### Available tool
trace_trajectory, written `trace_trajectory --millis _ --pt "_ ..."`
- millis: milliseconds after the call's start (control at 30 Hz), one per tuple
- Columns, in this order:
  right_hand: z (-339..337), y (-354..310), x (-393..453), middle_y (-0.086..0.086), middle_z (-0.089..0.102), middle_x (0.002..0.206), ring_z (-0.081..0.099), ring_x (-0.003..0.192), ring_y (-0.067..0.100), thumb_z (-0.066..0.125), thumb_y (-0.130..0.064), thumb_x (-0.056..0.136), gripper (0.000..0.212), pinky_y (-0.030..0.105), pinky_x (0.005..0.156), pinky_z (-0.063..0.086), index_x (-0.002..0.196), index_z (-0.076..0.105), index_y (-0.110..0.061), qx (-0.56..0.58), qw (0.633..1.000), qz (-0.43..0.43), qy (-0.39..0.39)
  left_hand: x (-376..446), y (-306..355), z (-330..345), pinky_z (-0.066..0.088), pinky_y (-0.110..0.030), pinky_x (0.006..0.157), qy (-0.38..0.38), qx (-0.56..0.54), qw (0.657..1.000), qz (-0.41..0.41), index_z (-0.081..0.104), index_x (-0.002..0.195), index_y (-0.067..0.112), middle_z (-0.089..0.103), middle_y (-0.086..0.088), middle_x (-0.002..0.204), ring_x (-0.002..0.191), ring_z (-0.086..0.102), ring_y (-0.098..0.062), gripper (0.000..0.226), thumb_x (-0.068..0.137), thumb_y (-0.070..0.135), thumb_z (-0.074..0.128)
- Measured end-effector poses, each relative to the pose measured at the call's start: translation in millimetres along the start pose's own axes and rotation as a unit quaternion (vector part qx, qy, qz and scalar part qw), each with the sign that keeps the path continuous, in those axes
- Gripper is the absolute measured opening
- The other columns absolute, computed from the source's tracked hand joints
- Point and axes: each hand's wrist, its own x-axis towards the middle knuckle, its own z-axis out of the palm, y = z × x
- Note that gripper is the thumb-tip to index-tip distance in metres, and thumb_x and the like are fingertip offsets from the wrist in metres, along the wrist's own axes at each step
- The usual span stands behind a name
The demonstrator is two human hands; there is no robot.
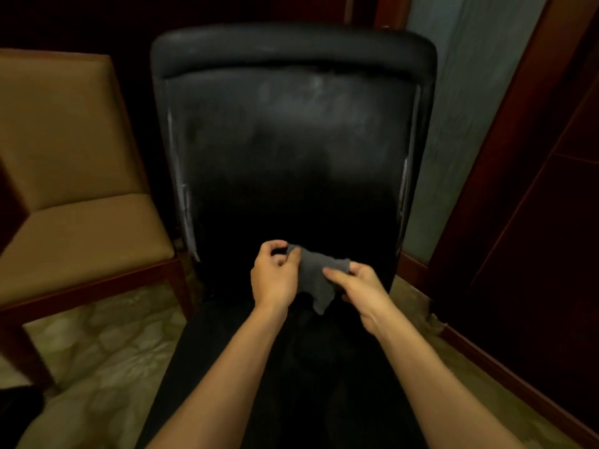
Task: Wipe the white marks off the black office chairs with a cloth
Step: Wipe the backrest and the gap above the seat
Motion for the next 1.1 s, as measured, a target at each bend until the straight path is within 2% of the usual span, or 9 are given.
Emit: trace_trajectory --millis 133,267,367,533,700,800,900,967,1100 --pt "28 12 -11 0.005 0.073 0.105 0.071 0.095 0.011 0.067 -0.011 0.093 0.025 0.02 0.074 0.057 0.117 0.062 -0.007 0.006 0.999 -0.015 -0.035 -11 -14 -47 0.059 -0.035 0.073 -0.008 -0.013 1.0 0.001 0.054 0.125 0.031 0.072 0.004 0.07 0.077 0.072 -0.012 0.032 0.096 0.031 0.067" --pt "60 -9 -13 0.01 0.075 0.094 0.073 0.08 0.012 0.066 -0.007 0.093 0.026 0.021 0.063 0.056 0.115 0.055 0.0 0.014 0.998 -0.028 -0.052 -3 -15 -86 0.054 -0.029 0.069 -0.01 -0.049 0.998 0.027 0.058 0.129 0.027 0.073 0.001 0.076 0.08 0.073 -0.014 0.037 0.095 0.021 0.068" --pt "91 -25 -13 0.003 0.074 0.09 0.073 0.077 0.008 0.067 -0.004 0.091 0.034 0.021 0.062 0.057 0.122 0.051 -0.008 0.012 0.995 -0.06 -0.077 -2 -9 -117 0.055 -0.025 0.07 -0.011 -0.08 0.995 0.066 0.06 0.129 0.027 0.074 -0.003 0.093 0.086 0.073 -0.014 0.04 0.093 0.01 0.069" --pt "145 -38 -22 0.006 0.075 0.095 0.073 0.092 0.018 0.068 -0.004 0.09 0.039 0.033 0.079 0.06 0.12 0.057 -0.025 -0.029 0.977 -0.145 -0.155 -14 2 -174 0.055 -0.02 0.076 0.051 -0.069 0.988 0.131 0.074 0.104 0.029 0.076 0.003 0.099 0.094 0.072 -0.01 0.028 0.091 0.004 0.069" --pt "183 -57 -31 -0.005 0.071 0.101 0.068 0.093 0.002 0.072 -0.01 0.088 0.026 0.018 0.076 0.054 0.108 0.067 -0.024 -0.088 0.944 -0.287 -0.139 -16 35 -213 0.054 -0.027 0.09 0.133 -0.007 0.968 0.215 0.077 0.105 0.025 0.075 0.012 0.104 0.102 0.068 -0.003 0.018 0.093 0.014 0.069" --pt "196 -83 -30 -0.006 0.069 0.108 0.066 0.098 0.002 0.077 -0.018 0.084 0.039 0.018 0.083 0.053 0.119 0.064 -0.024 -0.147 0.916 -0.336 -0.164 -18 55 -226 0.055 -0.029 0.091 0.167 0.101 0.946 0.257 0.074 0.114 0.026 0.072 0.013 0.109 0.104 0.065 0.002 0.024 0.092 0.017 0.071" --pt "207 -100 -30 -0.004 0.066 0.116 0.061 0.106 0.008 0.078 -0.018 0.081 0.048 0.019 0.092 0.046 0.126 0.063 -0.021 -0.29 0.853 -0.397 -0.176 -18 69 -241 0.057 -0.033 0.09 0.171 0.165 0.936 0.261 0.068 0.123 0.028 0.07 0.009 0.112 0.102 0.066 -0.002 0.038 0.087 0.018 0.076" --pt "214 -105 -31 -0.002 0.067 0.111 0.062 0.102 0.012 0.076 -0.018 0.082 0.036 0.016 0.086 0.042 0.117 0.068 -0.019 -0.335 0.823 -0.429 -0.166 -19 77 -250 0.057 -0.032 0.088 0.179 0.199 0.93 0.251 0.066 0.127 0.026 0.071 0.005 0.11 0.099 0.067 -0.006 0.045 0.085 0.019 0.078" --pt "228 -125 -38 -0.001 0.07 0.094 0.065 0.089 0.014 0.075 -0.02 0.083 0.016 0.023 0.079 0.047 0.098 0.07 -0.02 -0.282 0.821 -0.473 -0.149 -21 97 -266 0.054 -0.023 0.078 0.245 0.221 0.896 0.296 0.067 0.122 0.02 0.072 0.004 0.096 0.084 0.065 -0.002 0.04 0.083 0.019 0.078"
